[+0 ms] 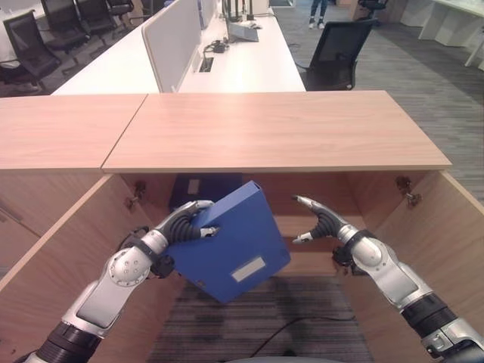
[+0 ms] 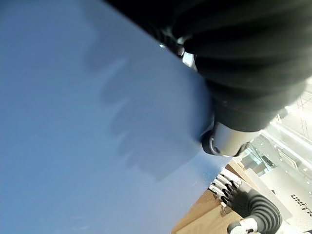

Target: Put the empty folder in the office cabinet

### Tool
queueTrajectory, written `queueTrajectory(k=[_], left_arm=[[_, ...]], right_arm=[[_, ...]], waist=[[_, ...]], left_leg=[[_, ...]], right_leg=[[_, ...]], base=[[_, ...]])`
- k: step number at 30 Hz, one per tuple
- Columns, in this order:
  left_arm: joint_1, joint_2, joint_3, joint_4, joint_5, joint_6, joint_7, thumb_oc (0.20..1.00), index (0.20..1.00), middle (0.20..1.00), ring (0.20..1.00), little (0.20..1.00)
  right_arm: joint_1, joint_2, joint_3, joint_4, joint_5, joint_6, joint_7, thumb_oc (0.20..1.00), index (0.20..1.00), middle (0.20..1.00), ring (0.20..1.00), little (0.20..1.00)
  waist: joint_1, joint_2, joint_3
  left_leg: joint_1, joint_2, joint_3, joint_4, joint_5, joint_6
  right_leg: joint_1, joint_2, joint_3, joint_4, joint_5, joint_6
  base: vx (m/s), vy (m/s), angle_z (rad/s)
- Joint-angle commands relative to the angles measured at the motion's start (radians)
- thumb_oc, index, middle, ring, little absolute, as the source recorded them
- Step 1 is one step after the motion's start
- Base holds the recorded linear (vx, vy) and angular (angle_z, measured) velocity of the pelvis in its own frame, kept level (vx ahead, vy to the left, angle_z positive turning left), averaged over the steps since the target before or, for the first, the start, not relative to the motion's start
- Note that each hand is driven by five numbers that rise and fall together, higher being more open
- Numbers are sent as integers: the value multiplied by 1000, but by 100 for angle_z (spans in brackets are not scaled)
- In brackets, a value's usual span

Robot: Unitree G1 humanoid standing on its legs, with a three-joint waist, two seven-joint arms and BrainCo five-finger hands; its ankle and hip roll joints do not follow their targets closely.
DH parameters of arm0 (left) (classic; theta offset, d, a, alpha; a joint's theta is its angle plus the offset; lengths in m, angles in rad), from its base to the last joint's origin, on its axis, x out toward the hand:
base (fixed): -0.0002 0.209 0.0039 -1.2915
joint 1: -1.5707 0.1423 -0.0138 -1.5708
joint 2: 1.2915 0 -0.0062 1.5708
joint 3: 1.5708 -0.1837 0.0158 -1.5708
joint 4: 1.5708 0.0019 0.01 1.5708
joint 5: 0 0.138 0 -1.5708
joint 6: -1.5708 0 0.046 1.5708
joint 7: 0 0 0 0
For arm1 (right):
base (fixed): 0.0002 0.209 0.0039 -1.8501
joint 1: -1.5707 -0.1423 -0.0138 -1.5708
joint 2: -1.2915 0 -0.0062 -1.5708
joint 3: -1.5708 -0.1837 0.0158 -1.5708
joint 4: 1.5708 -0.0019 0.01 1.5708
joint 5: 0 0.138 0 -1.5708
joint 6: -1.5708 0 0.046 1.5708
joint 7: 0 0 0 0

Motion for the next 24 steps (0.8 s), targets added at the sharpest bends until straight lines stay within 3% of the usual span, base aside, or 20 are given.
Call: queueTrajectory(k=[1,11,24], left_arm=[[-87,38,8,-70,-51,-74,15,200,200,200,200,200],[-113,-2,8,-87,-72,-88,5,200,200,200,200,200],[-301,-11,-81,-212,-72,-153,23,200,200,200,200,200]], right_arm=[[-58,32,27,-30,104,-49,17,1000,1000,1000,1000,1000],[-68,115,66,31,278,-51,73,1000,1000,1000,1000,1000],[-162,158,189,84,277,-60,128,1000,1000,1000,1000,1000]], waist=[[3,-54,-33],[10,-54,-36],[11,-61,-49]], left_leg=[[-21,-1,-4,5,-61,-12],[-20,1,-5,5,-59,-16],[-22,1,-10,5,-59,-18]], right_leg=[[46,-52,-4,7,-63,81],[48,-52,-9,7,-64,80],[49,-54,-13,7,-67,81]], base=[[0,0,0],[0,0,0],[0,0,0]])
